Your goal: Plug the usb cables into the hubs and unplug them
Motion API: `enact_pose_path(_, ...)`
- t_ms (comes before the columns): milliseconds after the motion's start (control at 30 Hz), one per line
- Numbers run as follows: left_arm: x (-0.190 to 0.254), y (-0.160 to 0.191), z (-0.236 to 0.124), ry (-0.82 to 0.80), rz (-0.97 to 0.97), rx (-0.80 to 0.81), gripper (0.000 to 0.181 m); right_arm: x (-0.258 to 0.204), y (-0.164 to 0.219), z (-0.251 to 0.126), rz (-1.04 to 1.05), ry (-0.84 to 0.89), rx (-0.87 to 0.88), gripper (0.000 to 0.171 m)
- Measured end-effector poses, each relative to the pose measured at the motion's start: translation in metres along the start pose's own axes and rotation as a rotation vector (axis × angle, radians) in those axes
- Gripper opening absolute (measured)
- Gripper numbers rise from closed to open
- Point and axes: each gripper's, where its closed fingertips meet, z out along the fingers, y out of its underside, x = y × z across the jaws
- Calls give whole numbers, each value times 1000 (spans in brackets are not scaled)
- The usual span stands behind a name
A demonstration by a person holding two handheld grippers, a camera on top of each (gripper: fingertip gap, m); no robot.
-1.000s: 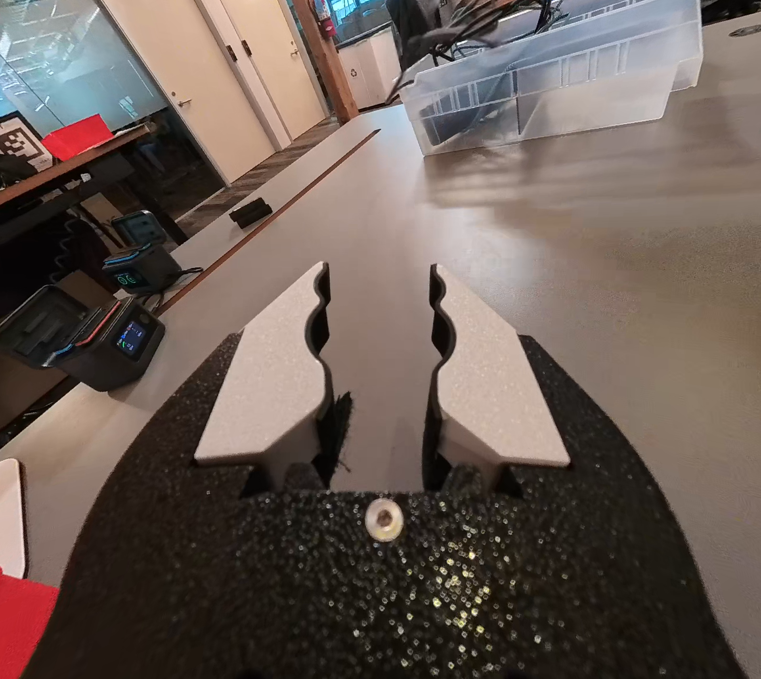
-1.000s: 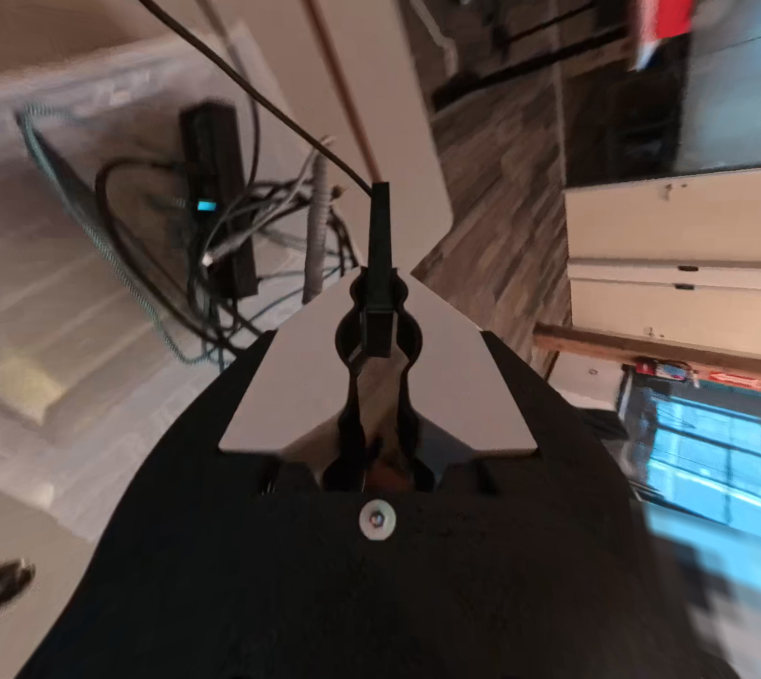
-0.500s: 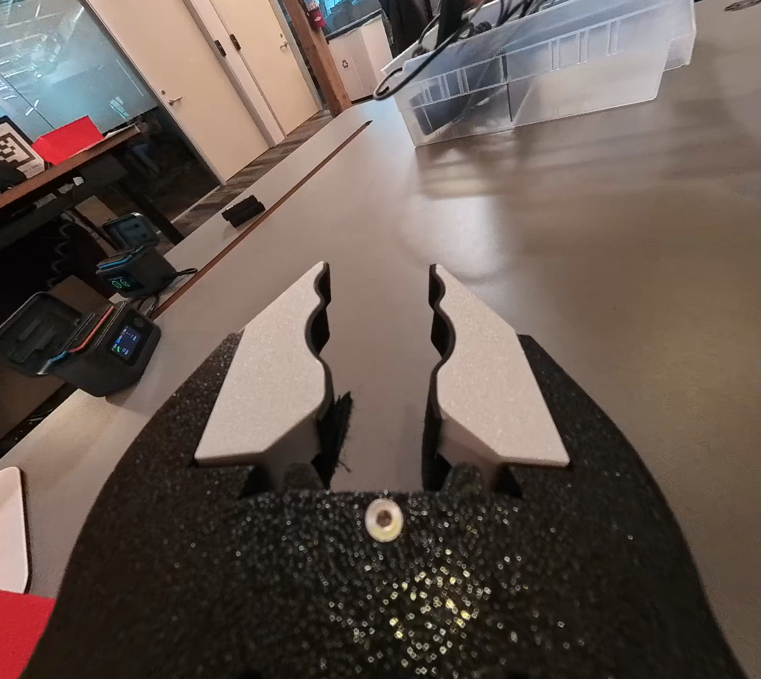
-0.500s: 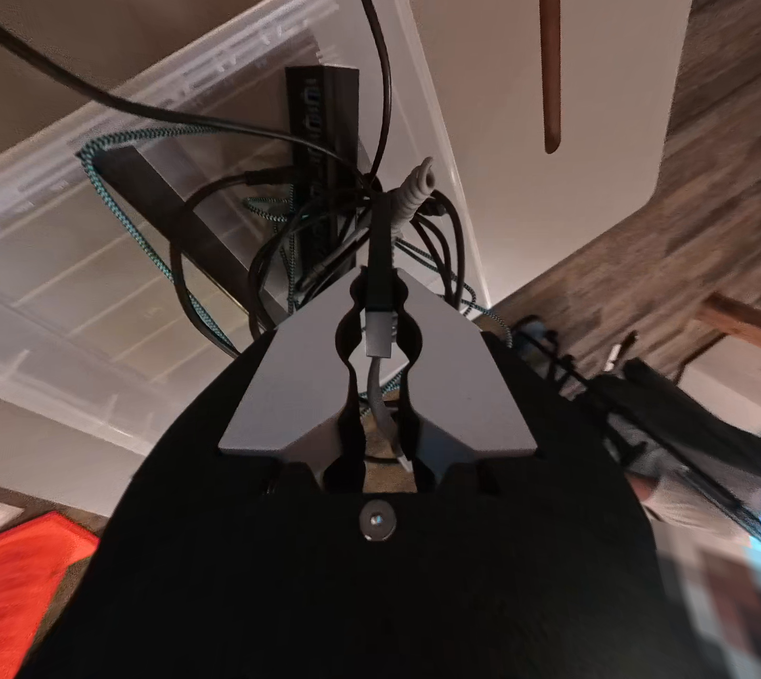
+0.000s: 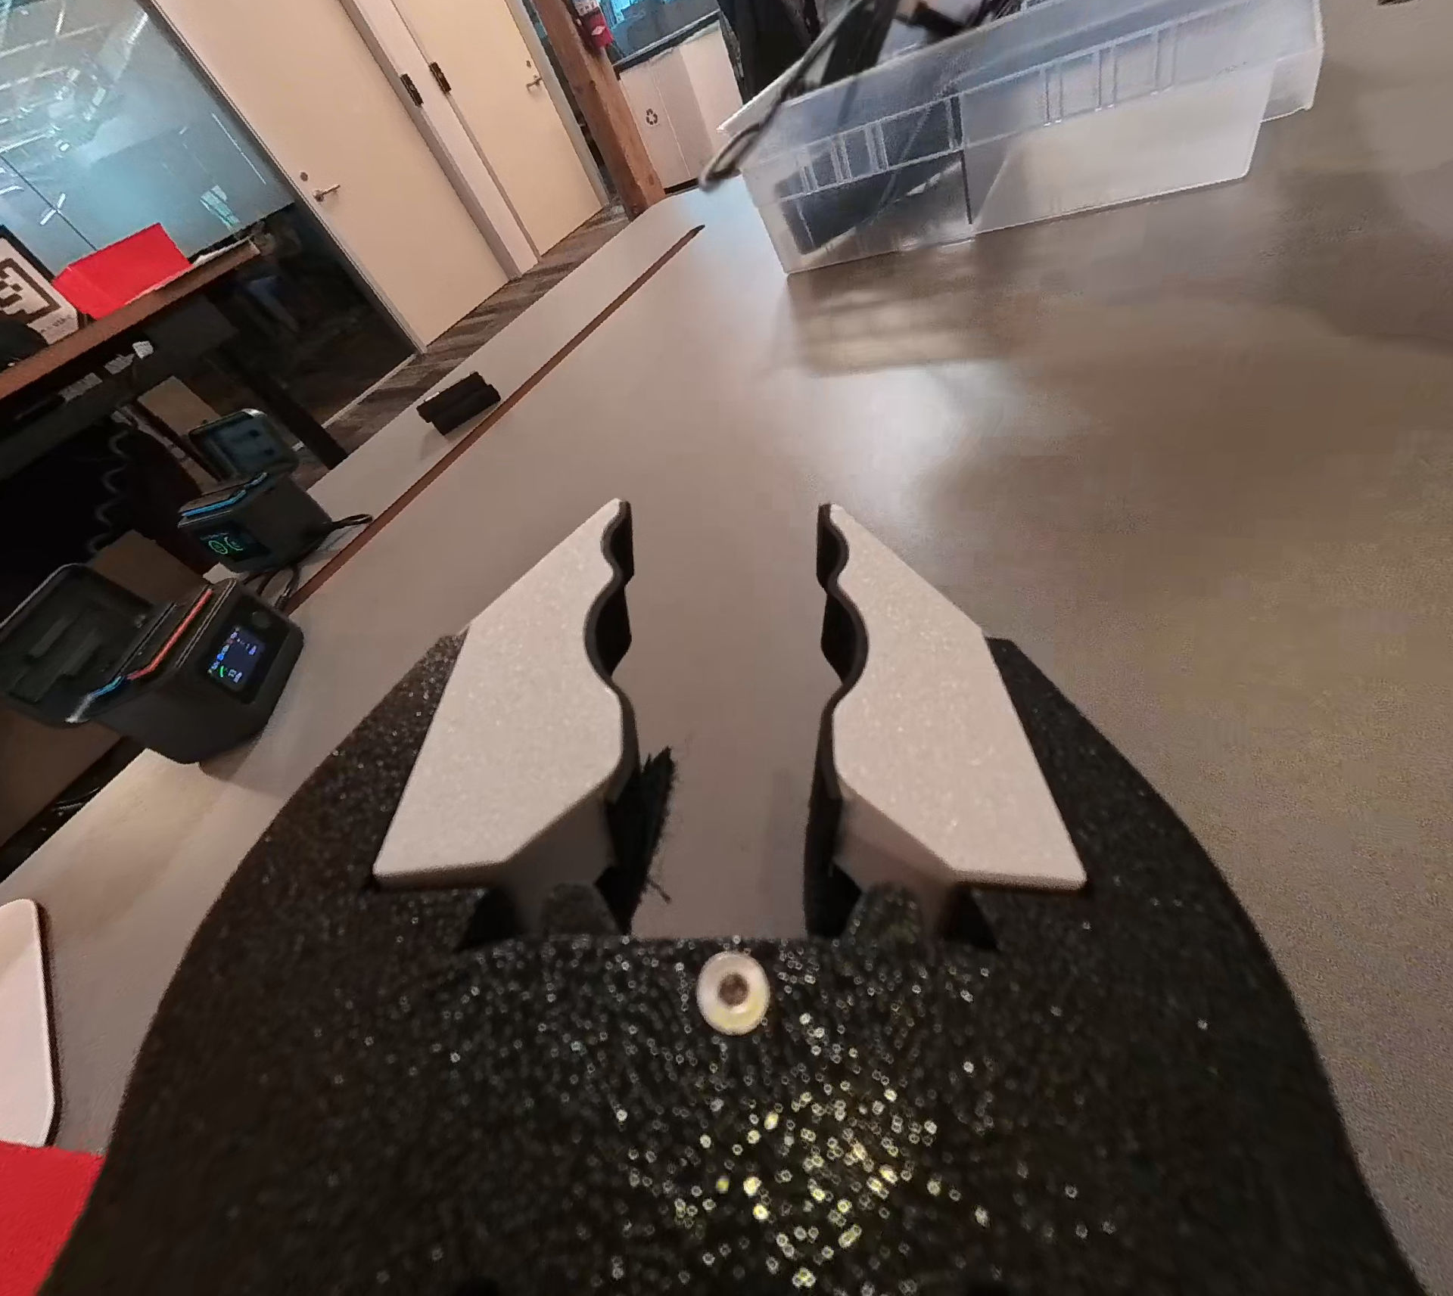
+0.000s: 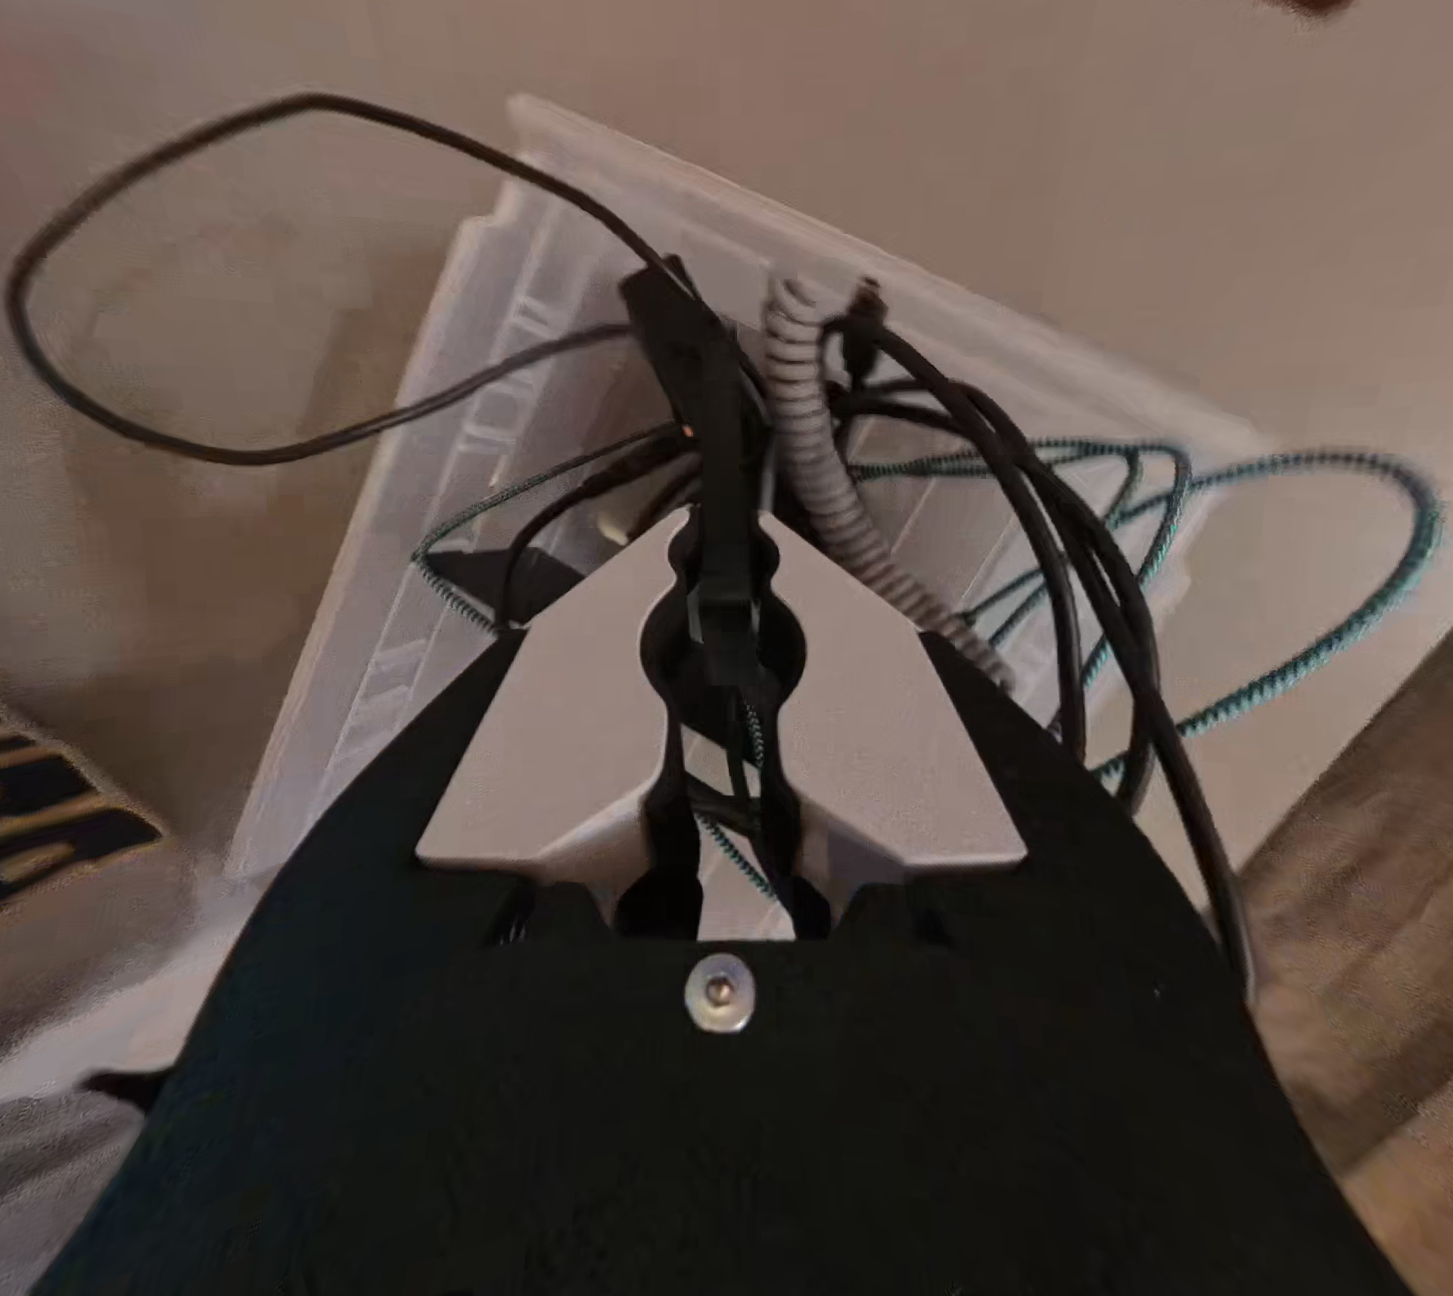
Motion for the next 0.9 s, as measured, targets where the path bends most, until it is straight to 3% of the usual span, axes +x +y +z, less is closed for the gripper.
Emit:
enact_pose_path(167, 0, 0, 0, 1, 0, -1, 45, 30, 6, 6, 147, 136, 0, 26)
enact_pose_path(333, -8, 0, 0, -54, 0, -1, 59, 51, 18, -27, -74, 586, -205, 98)
enact_pose_path(400, -12, -1, -1, -78, 0, 2, 66, 47, 6, -50, -166, 736, -121, 109)
enact_pose_path(533, -13, 0, 0, -88, -1, -2, 73, 4, -14, -97, -241, 844, 290, 109)
enact_pose_path(700, -13, -4, 0, -134, 79, -19, 87, -28, 34, -133, -139, 876, 669, 102)
enact_pose_path(800, 8, -4, 8, -136, 223, -61, 92, -20, 78, -122, 7, 796, 732, 97)
enact_pose_path(900, 32, -10, 17, -122, 320, -123, 112, 4, 125, -104, 101, 800, 617, 98)
